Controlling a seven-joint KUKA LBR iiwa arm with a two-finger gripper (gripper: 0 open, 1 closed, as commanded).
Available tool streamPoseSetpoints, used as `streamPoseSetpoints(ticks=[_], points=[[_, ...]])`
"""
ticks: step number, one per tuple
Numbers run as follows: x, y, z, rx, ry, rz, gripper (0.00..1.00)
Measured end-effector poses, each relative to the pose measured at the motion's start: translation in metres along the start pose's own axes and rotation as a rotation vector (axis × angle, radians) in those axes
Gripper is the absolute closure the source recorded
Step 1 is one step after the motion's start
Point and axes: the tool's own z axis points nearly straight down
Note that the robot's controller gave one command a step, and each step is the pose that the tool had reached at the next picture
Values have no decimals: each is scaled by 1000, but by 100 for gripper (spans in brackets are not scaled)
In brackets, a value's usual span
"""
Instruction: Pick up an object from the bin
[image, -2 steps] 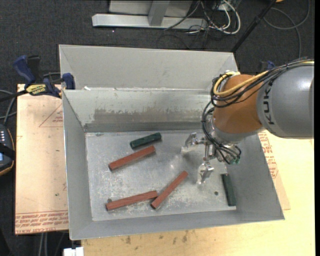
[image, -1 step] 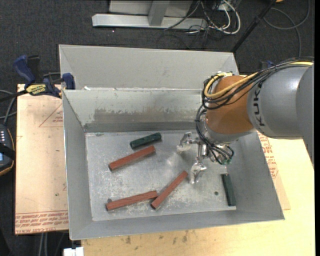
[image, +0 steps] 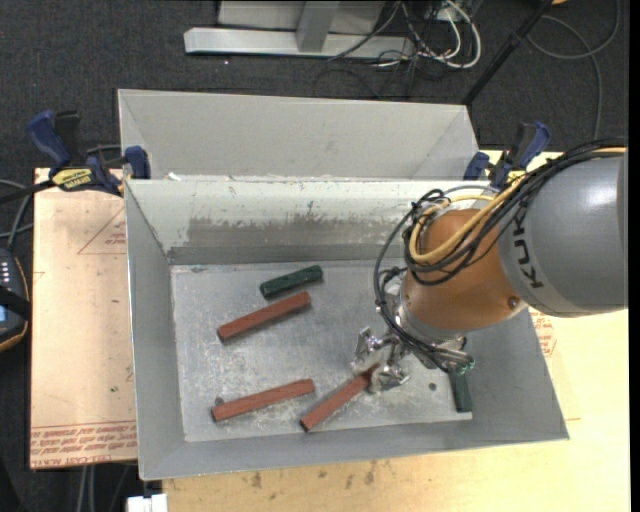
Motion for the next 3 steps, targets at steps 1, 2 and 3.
streamPoseSetpoints(ticks=[1, 2, 3], points=[[0, 0, 0, 0, 0, -1, 100], [6, -12, -35, -25, 32, -19, 100], [5, -29, -68, -20, 28, 47, 100]])
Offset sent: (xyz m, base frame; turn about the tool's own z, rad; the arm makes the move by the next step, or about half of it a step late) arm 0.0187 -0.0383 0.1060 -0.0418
